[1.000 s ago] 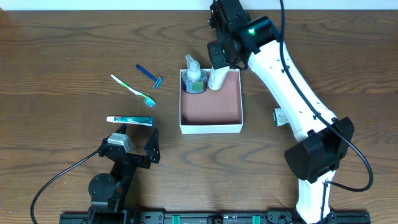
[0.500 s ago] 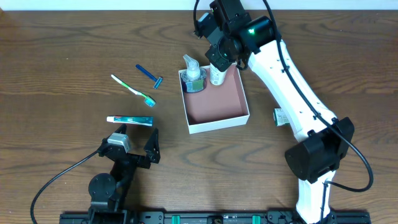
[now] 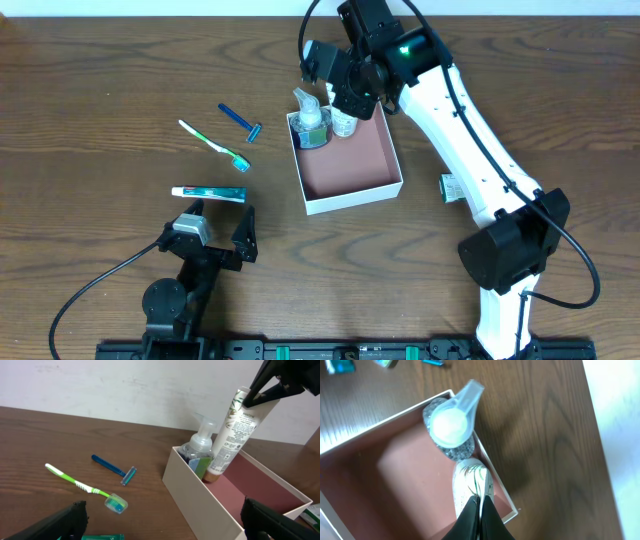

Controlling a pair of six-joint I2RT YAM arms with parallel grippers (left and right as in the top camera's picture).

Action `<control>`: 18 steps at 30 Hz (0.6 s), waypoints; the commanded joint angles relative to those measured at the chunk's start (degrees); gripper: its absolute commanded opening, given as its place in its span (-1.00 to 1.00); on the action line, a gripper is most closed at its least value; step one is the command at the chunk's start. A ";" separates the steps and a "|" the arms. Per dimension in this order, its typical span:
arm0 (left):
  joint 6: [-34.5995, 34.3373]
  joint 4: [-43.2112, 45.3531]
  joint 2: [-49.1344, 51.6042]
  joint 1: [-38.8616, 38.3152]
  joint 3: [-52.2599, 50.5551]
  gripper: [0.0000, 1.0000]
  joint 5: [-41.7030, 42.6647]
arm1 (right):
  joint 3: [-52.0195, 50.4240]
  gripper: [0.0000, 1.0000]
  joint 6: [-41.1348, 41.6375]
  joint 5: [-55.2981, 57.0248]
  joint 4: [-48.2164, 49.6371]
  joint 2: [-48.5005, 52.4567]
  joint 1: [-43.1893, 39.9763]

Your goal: Pack container

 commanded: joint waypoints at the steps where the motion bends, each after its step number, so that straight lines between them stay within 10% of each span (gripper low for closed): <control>1: 0.81 -1.95 -0.28 0.35 -1.03 0.96 0.59 | 0.76 -0.97 -10.01 -3.32 0.70 -0.85 0.33; 18: 0.81 -1.95 -0.28 0.35 -1.03 0.96 0.59 | 0.76 -0.97 -16.04 -6.38 1.05 4.07 -0.13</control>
